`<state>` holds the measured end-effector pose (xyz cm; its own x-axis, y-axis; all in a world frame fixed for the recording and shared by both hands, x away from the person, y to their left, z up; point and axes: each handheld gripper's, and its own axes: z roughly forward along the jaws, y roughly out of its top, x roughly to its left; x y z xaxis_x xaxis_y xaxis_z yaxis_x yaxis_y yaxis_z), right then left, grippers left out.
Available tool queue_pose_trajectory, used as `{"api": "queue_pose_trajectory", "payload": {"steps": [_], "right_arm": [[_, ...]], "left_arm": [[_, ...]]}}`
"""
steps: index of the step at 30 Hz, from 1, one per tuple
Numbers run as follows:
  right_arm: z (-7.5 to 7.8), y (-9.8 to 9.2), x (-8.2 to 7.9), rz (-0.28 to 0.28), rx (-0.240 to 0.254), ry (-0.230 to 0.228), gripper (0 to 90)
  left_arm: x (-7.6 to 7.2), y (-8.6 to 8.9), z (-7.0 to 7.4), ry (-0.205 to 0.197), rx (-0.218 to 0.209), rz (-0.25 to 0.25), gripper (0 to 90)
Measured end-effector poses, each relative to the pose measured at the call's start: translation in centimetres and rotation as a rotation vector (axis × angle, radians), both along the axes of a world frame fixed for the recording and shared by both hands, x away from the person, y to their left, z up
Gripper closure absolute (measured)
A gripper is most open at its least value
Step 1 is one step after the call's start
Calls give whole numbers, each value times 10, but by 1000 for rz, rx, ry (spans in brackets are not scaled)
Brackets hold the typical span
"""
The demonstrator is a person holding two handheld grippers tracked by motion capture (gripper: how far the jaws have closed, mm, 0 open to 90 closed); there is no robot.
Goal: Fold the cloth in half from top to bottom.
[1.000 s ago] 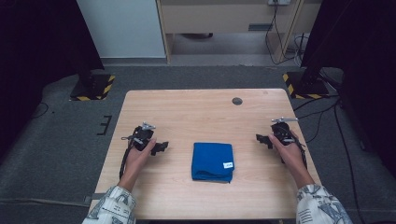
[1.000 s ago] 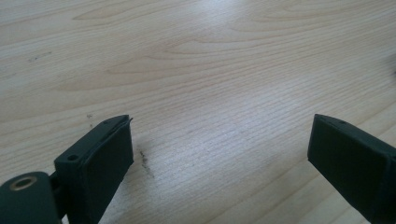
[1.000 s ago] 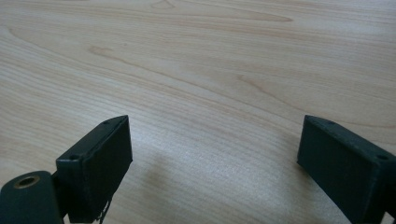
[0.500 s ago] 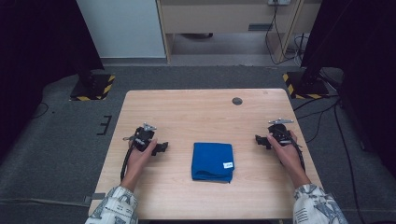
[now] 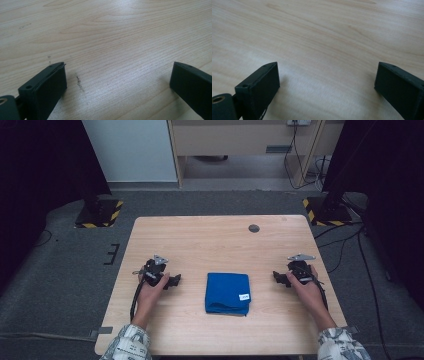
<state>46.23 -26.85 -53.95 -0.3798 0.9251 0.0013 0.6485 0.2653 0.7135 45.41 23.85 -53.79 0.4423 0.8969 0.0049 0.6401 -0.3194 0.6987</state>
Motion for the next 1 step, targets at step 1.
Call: {"api": "queue_pose_trajectory", "payload": {"steps": [1], "right_arm": [[0,0,-5,11,2,0,58]], "left_arm": [[-1,0,0,0,1,0,0]]}}
